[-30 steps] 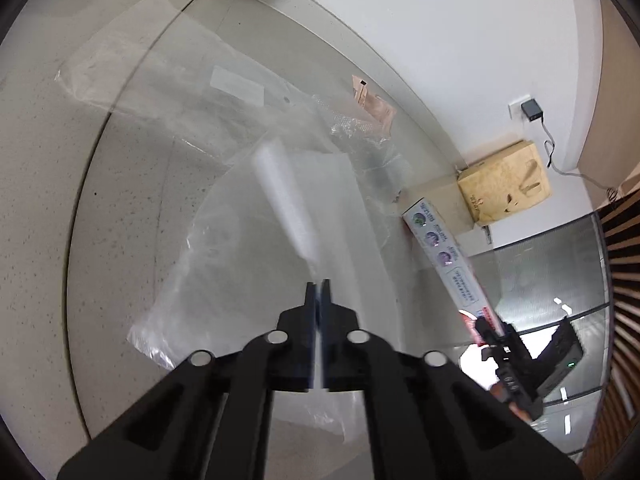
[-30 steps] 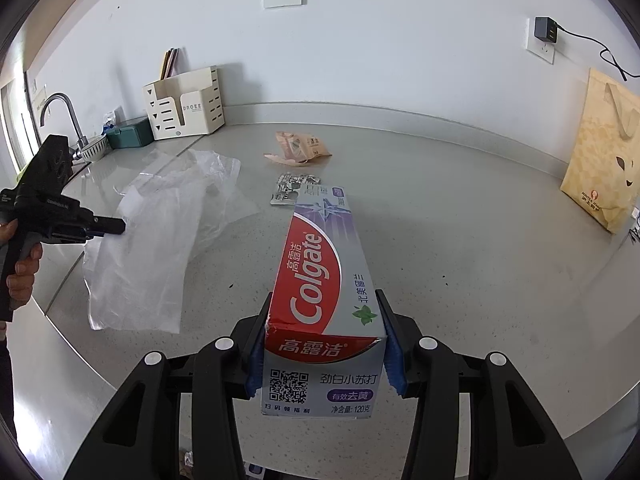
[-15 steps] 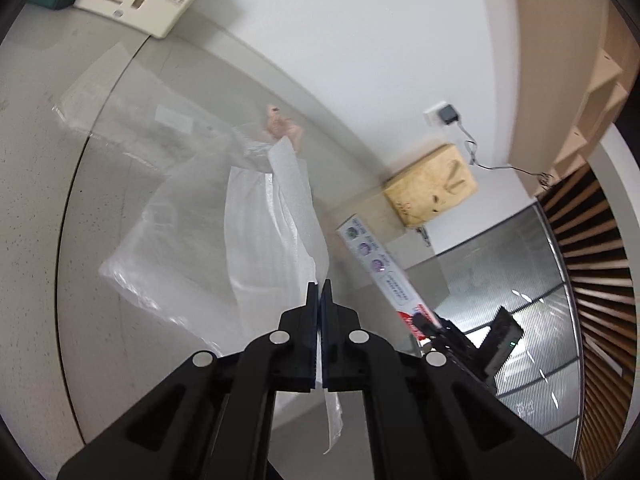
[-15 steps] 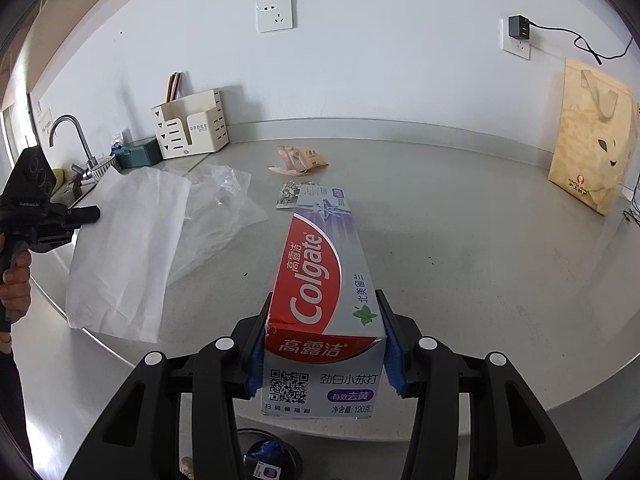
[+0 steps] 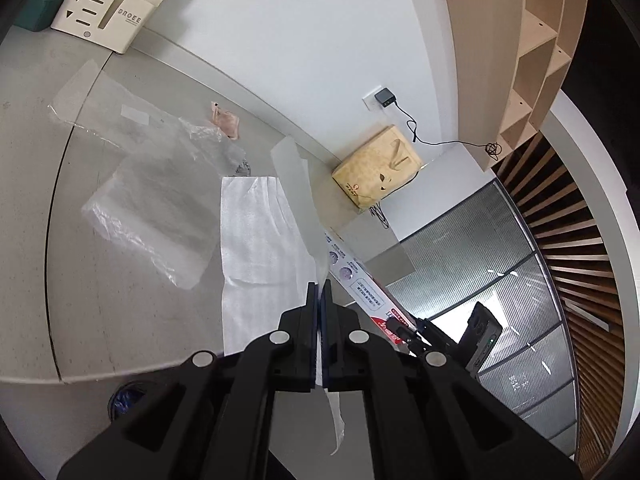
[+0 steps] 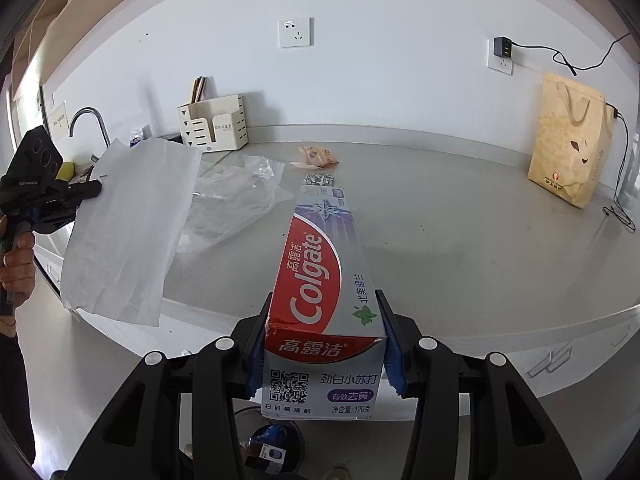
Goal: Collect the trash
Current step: 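Carry the toothpaste box and clear wrapper down over the mesh wastebasket with both tools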
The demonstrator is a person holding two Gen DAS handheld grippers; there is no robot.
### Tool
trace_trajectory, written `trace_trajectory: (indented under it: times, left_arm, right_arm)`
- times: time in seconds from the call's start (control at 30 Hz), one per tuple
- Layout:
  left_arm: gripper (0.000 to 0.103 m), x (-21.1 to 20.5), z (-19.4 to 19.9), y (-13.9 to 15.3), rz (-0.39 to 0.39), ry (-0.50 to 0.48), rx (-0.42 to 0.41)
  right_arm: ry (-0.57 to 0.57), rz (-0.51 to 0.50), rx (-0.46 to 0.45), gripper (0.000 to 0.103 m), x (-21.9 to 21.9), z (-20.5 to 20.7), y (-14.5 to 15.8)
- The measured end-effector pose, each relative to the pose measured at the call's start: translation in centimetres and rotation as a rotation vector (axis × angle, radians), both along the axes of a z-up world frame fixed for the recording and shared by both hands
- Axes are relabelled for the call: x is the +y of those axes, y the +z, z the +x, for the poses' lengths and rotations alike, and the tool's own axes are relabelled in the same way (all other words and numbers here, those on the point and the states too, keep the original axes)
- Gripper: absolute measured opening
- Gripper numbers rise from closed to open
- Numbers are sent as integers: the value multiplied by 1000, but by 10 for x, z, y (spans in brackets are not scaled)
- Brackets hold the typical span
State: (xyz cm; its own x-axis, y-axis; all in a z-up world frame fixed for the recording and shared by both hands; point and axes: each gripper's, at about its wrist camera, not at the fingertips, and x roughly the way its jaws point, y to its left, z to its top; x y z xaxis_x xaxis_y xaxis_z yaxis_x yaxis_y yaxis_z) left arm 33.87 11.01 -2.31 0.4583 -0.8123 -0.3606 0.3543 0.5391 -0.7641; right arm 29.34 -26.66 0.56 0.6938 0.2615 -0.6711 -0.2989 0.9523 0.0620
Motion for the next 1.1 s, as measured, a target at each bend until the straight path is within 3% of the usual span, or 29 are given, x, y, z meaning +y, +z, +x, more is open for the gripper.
trace_trajectory:
  times: [0.27,0.4,0.6,0.83,1.1]
  left_arm:
    - [2,-8,-70,-25,25,-41,4]
    - [2,-20,-107,-51,84,-61,15]
    - [2,-30,-148,-99,124,-86,46]
    - [2,-59,-166,-167,365,-78,87]
    - [2,-80,-149,-270,527,-70,194]
  right_arm:
    - [40,40,3,50,5,-72,1]
    - [59,21,0,50,10,-116,-13]
    - [80,24,68,50,13,-166,-59]
    - [77,9,166,50,15,-192,-122]
    - [89,20,325,50,30,-181,-228]
